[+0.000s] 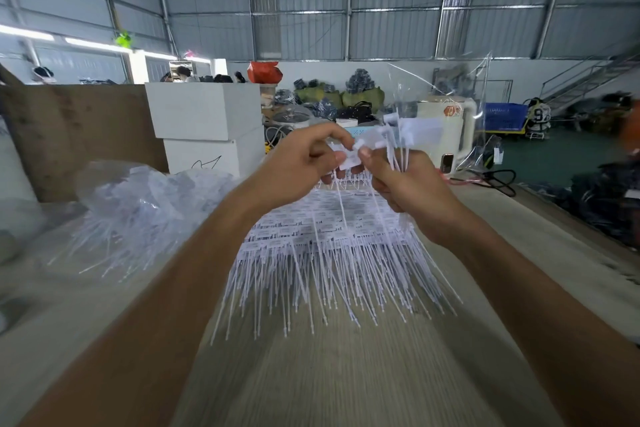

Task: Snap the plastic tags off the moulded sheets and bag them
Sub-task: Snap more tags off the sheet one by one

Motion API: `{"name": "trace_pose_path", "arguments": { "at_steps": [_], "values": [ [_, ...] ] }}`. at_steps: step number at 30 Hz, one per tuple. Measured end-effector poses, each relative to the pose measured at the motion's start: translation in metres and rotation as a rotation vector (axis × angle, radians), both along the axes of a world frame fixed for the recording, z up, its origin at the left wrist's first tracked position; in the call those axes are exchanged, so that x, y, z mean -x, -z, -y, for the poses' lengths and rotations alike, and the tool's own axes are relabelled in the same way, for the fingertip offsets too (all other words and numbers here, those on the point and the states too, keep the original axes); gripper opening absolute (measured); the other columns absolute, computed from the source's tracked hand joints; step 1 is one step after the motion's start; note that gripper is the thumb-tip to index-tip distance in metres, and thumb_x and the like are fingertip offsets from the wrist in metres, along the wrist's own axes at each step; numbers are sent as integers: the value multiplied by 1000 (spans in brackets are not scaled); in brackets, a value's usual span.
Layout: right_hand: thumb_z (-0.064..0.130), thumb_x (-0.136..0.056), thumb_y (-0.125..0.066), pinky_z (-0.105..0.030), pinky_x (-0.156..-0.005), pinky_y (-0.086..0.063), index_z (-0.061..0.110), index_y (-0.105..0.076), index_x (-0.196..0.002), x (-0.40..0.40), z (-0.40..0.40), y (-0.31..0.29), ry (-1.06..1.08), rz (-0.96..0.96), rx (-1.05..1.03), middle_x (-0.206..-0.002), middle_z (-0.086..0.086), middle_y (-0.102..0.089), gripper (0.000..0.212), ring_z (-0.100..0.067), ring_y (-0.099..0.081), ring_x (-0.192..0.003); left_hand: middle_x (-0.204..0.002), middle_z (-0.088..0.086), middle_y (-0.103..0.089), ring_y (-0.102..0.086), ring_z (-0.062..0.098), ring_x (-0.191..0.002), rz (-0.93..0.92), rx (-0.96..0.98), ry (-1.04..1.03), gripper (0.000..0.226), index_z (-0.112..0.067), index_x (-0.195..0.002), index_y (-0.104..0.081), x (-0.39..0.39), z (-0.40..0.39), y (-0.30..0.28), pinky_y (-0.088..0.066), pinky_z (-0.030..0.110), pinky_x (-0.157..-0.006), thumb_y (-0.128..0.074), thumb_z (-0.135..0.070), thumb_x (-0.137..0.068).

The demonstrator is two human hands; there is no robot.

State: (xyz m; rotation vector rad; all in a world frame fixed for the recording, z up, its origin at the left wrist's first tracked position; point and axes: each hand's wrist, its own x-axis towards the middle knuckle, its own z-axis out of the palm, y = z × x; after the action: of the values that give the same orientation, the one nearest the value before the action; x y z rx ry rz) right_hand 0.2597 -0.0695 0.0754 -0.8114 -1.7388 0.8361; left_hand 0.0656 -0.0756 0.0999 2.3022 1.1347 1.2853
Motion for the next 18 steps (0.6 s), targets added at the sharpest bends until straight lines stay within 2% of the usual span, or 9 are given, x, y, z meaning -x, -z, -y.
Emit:
{"name": "trace_pose_path", "arguments": {
  "at_steps": [2,5,7,8,10,11,13,15,18],
  "values": [
    [41,-96,-65,-20,-44,-29,38,-71,-73,-1,3,-1,-63,15,-37,-50,13,-43,23,-4,-34,-43,-67,19,-62,-53,18,-58,37,-5,19,10,-18,-100,-63,0,2,-3,-44,25,-60,-62,-8,-98],
    [31,-89,-75,-17,-47,-34,41,-71,-74,-3,3,1,-94,119,-132,-52,8,-45,18,-2,-38,-46,-61,-8,-65,-53,8,-55,29,-5,9,7,-11,-92,-67,0,2,-3,-44,21,-57,-66,-5,-94],
    [25,-89,-76,-18,-53,-37,29,-74,-86,-2,2,3,-59,142,-164,-56,2,-51,6,-3,-42,-51,-63,-11,-66,-56,4,-56,22,-4,-16,6,-9,-86,-68,-2,1,-2,-46,17,-58,-72,-8,-91],
    [23,-90,-75,-16,-53,-37,27,-72,-82,-1,0,5,-32,122,-174,-54,8,-51,10,0,-43,-50,-65,-5,-68,-57,7,-57,25,-10,-35,8,-8,-85,-69,-3,1,-1,-47,19,-59,-75,-12,-89],
    [20,-93,-72,-11,-49,-34,34,-65,-65,0,-4,6,44,77,-168,-48,16,-45,32,1,-40,-45,-71,6,-70,-60,11,-61,19,-51,-96,17,-10,-85,-70,-5,-1,1,-49,25,-62,-78,-25,-87],
    [21,-93,-71,-12,-48,-33,32,-61,-62,0,-3,4,72,58,-159,-48,15,-42,35,0,-38,-44,-73,6,-71,-63,12,-63,8,-76,-143,19,-12,-85,-71,-6,-2,2,-51,27,-64,-77,-31,-87],
    [23,-96,-68,-16,-47,-31,23,-58,-68,0,-2,2,57,5,-116,-53,9,-40,30,-4,-35,-45,-72,1,-72,-66,17,-68,-22,-105,-205,21,-17,-86,-72,-7,-3,2,-53,32,-67,-73,-37,-90],
    [24,-100,-62,-23,-44,-28,15,-58,-79,-1,-1,1,-2,-46,-37,-56,2,-37,23,-9,-32,-45,-71,-3,-71,-66,14,-67,-32,-111,-176,17,-16,-89,-73,-8,-3,2,-51,31,-67,-68,-32,-95],
    [20,-102,-59,-25,-43,-23,14,-52,-80,-4,-2,1,-71,-80,42,-55,3,-35,23,-10,-28,-44,-81,-5,-70,-62,7,-72,9,-112,-101,9,-11,-94,-74,-10,-4,1,-50,23,-70,-66,-15,-96]
  ]
}}
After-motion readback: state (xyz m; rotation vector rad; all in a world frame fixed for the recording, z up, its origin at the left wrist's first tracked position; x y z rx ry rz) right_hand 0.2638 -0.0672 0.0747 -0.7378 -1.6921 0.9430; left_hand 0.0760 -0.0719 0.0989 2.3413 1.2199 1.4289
